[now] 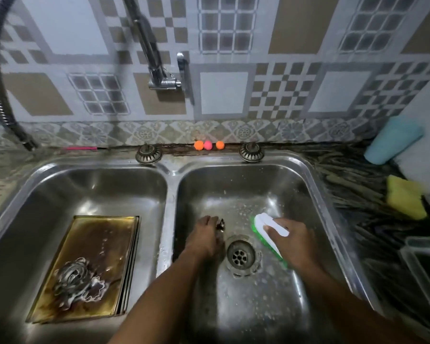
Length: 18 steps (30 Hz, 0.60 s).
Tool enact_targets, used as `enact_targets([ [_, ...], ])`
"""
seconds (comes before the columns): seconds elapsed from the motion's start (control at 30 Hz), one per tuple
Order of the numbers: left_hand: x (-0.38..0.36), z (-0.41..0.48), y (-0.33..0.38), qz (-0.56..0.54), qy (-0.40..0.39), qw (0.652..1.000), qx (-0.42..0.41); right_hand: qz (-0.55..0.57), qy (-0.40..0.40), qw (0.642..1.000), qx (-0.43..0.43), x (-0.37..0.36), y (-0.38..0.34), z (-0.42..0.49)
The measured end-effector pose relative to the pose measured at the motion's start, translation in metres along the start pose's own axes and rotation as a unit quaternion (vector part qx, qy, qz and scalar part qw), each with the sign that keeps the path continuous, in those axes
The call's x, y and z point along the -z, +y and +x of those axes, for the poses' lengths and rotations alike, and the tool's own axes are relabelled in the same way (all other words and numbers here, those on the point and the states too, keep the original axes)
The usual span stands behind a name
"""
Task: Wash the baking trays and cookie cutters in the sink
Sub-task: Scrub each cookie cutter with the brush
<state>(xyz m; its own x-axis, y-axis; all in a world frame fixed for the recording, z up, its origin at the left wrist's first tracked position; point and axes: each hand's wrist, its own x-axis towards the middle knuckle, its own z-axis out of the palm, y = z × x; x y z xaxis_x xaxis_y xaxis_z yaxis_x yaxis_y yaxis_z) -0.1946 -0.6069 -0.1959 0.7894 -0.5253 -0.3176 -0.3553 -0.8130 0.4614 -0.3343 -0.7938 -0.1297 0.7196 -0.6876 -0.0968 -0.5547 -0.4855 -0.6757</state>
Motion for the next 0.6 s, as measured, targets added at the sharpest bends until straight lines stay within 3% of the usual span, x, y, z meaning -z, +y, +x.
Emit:
enact_targets([
  [0.37, -0.027, -0.006, 0.009, 0.199, -0.030, 0.979, 0.041, 0.022, -0.037, 0.999, 0.012, 0.001, 0.018, -0.004],
  [0.6, -0.008, -0.033, 0.039, -0.030, 0.013, 0.999, 0.022, 0.022, -0.026, 0.999, 0.002, 0.051, 0.008, -0.017],
])
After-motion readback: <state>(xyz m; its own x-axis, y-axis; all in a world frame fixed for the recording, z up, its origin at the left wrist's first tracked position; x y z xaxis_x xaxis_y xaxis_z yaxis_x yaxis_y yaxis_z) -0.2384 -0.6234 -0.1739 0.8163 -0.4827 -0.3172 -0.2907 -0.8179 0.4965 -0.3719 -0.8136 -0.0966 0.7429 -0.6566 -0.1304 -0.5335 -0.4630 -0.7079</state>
